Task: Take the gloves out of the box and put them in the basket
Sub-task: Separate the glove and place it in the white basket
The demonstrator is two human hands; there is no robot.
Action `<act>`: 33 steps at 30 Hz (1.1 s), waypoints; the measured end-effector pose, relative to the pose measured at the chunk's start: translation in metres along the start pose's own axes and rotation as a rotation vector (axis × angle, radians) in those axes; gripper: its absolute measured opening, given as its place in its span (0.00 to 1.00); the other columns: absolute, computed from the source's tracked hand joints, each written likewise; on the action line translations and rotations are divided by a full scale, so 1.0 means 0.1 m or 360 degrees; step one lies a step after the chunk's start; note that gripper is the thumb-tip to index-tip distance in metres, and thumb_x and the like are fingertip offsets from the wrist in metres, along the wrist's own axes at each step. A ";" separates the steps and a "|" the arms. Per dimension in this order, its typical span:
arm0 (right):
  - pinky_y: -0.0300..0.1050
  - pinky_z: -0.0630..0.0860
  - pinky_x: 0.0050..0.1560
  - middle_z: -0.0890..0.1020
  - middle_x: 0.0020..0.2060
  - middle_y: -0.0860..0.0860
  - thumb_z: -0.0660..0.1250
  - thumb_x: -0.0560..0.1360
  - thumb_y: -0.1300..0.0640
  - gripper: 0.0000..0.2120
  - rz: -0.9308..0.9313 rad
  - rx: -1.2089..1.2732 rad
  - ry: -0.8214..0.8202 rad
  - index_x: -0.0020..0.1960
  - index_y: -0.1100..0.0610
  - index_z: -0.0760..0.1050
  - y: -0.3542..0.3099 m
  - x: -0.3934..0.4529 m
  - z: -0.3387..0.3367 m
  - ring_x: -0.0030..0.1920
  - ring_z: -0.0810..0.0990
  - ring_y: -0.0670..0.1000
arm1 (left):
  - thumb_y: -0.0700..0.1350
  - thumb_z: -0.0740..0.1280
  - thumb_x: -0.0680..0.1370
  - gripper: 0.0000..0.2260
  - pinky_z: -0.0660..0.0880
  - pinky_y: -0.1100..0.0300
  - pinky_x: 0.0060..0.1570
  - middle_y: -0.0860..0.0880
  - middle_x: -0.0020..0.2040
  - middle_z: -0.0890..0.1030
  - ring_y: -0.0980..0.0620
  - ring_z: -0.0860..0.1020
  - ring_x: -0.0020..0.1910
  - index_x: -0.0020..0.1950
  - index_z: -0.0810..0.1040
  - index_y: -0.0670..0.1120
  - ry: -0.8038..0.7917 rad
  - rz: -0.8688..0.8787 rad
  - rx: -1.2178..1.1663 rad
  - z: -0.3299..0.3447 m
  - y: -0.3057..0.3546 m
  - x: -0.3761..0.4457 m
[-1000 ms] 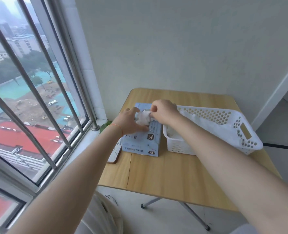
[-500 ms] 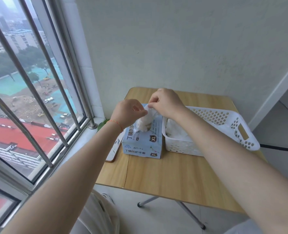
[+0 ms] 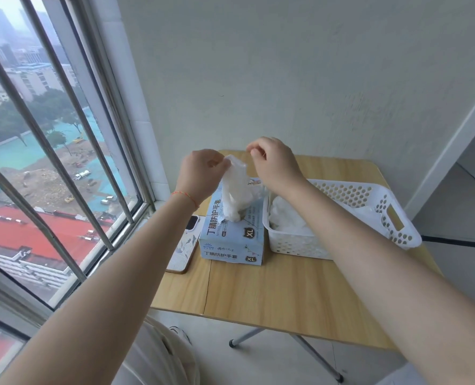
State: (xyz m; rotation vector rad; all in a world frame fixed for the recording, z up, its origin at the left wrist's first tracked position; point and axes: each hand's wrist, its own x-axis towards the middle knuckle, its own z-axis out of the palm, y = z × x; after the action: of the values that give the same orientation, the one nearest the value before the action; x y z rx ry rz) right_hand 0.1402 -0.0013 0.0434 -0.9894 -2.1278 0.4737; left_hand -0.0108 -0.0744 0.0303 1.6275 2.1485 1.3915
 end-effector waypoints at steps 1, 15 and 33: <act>0.38 0.67 0.48 0.78 0.53 0.51 0.57 0.79 0.61 0.12 0.0063 0.0013 -0.0043 0.56 0.57 0.78 0.02 -0.02 -0.01 0.49 0.73 0.47 | 0.45 0.68 0.78 0.06 0.67 0.76 0.35 0.54 0.35 0.80 0.60 0.76 0.34 0.44 0.84 0.45 0.0048 -0.0017 -0.0034 -0.03 0.03 0.01; 0.42 0.74 0.45 0.77 0.49 0.47 0.64 0.74 0.58 0.17 0.0446 0.0721 -0.0328 0.62 0.53 0.71 -0.02 -0.13 0.00 0.47 0.77 0.46 | 0.43 0.61 0.82 0.08 0.78 0.59 0.40 0.47 0.43 0.78 0.51 0.78 0.38 0.43 0.74 0.47 -0.0056 -0.0392 -0.1054 -0.25 0.37 0.01; 0.40 0.69 0.37 0.75 0.36 0.45 0.63 0.76 0.55 0.04 0.0221 0.0481 -0.0142 0.44 0.54 0.74 -0.37 -0.08 -0.25 0.36 0.72 0.46 | 0.53 0.76 0.66 0.25 0.76 0.52 0.51 0.45 0.49 0.82 0.49 0.81 0.46 0.58 0.76 0.41 -0.0741 -0.0221 -0.0807 -0.22 0.30 -0.16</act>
State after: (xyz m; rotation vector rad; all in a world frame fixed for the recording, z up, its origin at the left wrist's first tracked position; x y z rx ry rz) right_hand 0.1442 -0.0302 0.0782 -0.9588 -1.9954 0.8938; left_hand 0.0047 -0.0999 0.0569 1.3963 1.4699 1.2276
